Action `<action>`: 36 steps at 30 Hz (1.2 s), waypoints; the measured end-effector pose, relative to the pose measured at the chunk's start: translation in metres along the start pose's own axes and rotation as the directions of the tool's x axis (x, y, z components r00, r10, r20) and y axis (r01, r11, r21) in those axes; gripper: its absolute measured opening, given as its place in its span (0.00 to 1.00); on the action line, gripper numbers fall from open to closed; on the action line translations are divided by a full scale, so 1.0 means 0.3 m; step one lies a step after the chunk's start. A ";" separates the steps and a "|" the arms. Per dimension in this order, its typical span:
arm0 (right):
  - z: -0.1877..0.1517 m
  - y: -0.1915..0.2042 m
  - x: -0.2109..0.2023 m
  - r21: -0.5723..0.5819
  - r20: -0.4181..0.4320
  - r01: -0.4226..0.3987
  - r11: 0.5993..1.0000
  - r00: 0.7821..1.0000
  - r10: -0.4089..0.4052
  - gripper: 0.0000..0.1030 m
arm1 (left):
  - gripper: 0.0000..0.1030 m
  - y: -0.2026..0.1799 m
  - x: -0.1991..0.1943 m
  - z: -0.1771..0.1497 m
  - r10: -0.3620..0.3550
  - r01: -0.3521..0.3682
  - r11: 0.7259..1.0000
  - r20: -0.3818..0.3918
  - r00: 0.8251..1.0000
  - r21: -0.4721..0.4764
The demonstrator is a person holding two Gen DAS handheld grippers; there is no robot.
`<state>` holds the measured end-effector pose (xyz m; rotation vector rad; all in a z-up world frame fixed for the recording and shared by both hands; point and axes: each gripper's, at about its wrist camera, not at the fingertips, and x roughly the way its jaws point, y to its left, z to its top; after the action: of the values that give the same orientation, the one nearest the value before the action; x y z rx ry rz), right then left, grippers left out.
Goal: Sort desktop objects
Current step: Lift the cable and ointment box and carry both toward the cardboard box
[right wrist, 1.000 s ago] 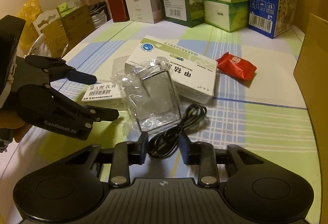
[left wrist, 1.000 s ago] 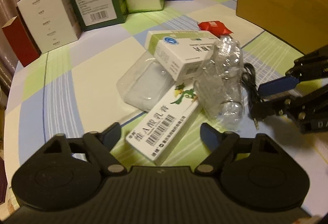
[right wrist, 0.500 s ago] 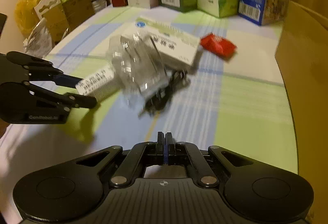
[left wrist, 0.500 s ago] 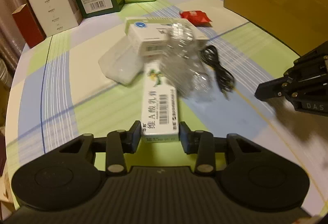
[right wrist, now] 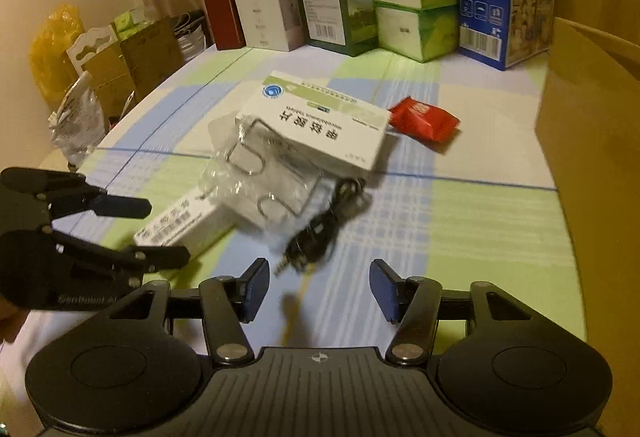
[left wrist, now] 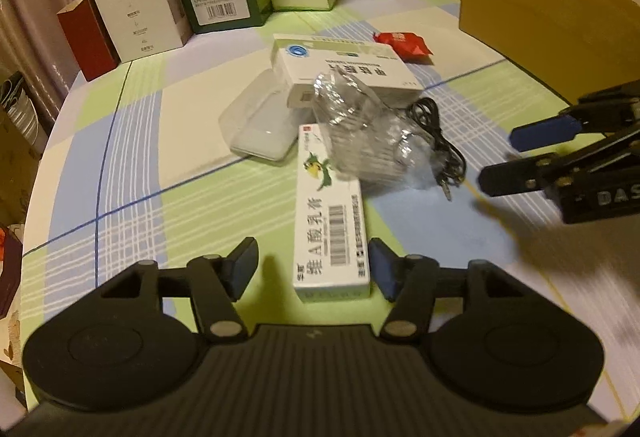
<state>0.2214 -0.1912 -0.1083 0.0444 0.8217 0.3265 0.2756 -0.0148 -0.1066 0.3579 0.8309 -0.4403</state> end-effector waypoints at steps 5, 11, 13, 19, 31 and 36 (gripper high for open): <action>0.034 0.025 0.099 -0.015 -0.014 0.025 1.000 1.000 -0.025 0.51 | 0.55 0.032 0.013 0.000 -0.023 0.024 0.999 0.025 0.999 -0.022; 0.037 0.034 0.135 -0.071 -0.007 0.065 0.995 0.998 -0.065 0.30 | 0.56 0.035 0.025 -0.003 -0.036 0.037 0.999 0.038 0.999 -0.029; 0.030 0.028 0.121 -0.072 -0.017 0.068 0.995 0.997 -0.070 0.24 | 0.55 0.029 0.028 -0.002 -0.043 0.045 0.998 0.035 0.998 -0.033; -0.024 0.009 0.039 -0.065 -0.062 0.054 0.996 0.996 -0.058 0.23 | 0.33 -0.026 0.003 -0.014 -0.034 0.034 0.998 0.002 0.999 -0.061; -0.288 0.016 -0.264 -0.106 -0.130 0.043 0.993 0.990 -0.057 0.23 | 0.33 -0.242 -0.228 -0.223 0.029 -0.035 0.979 -0.037 0.999 -0.201; -0.390 0.031 -0.362 -0.124 -0.123 0.057 0.991 0.990 -0.072 0.26 | 0.36 -0.338 -0.318 -0.299 -0.004 -0.003 0.975 -0.030 1.000 -0.224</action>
<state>0.0651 -0.2254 -0.1094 -0.1168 0.9261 0.3196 0.1117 -0.0369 -0.1025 0.1559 0.9004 -0.3378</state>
